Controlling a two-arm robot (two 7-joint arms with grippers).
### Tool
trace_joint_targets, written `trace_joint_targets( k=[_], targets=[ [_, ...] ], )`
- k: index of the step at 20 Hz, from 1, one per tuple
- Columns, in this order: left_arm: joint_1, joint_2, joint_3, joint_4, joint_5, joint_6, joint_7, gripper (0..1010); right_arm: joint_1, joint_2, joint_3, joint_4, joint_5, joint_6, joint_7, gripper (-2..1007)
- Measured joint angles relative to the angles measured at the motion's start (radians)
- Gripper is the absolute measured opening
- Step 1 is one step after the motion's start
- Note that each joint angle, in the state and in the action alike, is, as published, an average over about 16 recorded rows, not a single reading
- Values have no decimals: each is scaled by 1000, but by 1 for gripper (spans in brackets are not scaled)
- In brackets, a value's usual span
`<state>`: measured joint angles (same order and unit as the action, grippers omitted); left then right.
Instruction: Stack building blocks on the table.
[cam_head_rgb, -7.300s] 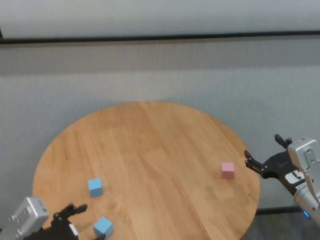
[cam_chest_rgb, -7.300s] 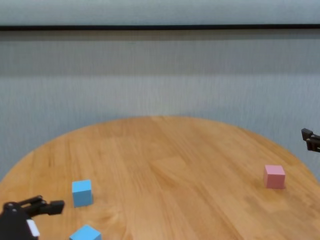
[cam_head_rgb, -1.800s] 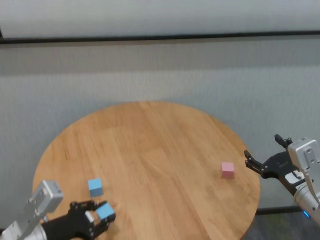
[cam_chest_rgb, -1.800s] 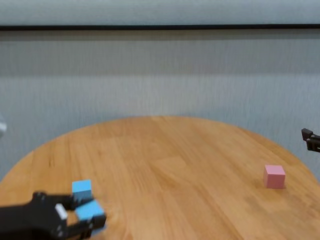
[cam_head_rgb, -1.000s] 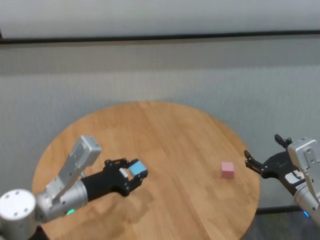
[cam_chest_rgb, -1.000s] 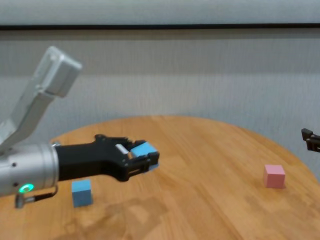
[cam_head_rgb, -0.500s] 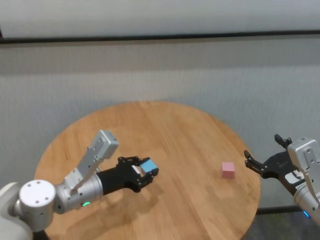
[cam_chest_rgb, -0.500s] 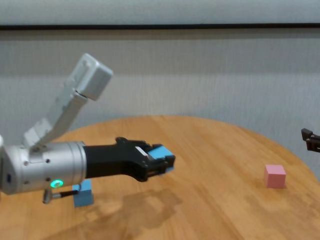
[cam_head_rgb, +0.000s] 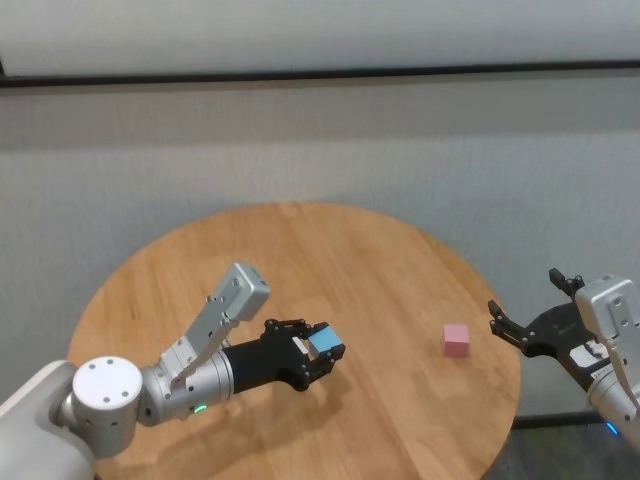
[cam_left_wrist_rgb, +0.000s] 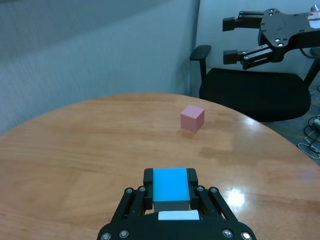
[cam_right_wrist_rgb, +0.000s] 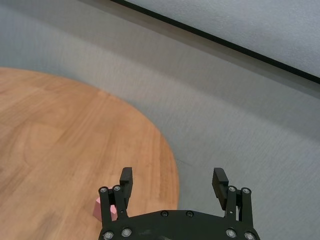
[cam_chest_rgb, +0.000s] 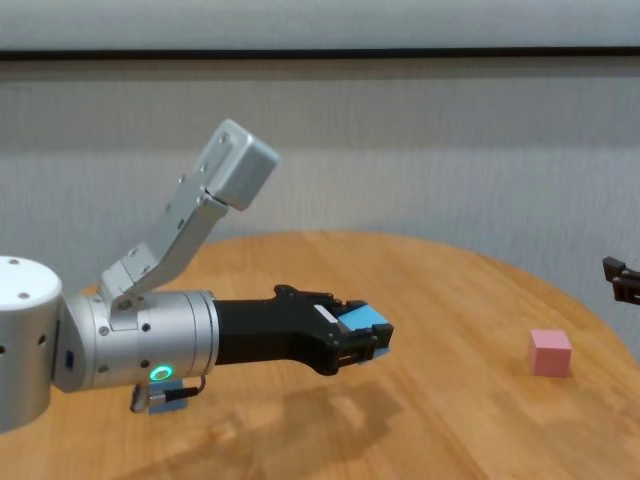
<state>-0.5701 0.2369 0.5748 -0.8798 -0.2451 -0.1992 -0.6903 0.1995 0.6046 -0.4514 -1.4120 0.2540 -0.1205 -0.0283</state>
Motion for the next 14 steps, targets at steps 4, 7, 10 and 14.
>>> trace_joint_targets(
  k=[4,7,10,14],
  targets=[
    [-20,-20,5,49,10,-10,0,394,0,0,0,0,0,0,0,1005],
    [-37,-33,4,91,16,-19,-1,394,0,0,0,0,0,0,0,1005],
    [-55,-47,-1,135,20,-28,-2,394,0,0,0,0,0,0,0,1005],
    [-79,-65,-8,191,26,-41,-5,394,0,0,0,0,0,0,0,1004]
  ],
)
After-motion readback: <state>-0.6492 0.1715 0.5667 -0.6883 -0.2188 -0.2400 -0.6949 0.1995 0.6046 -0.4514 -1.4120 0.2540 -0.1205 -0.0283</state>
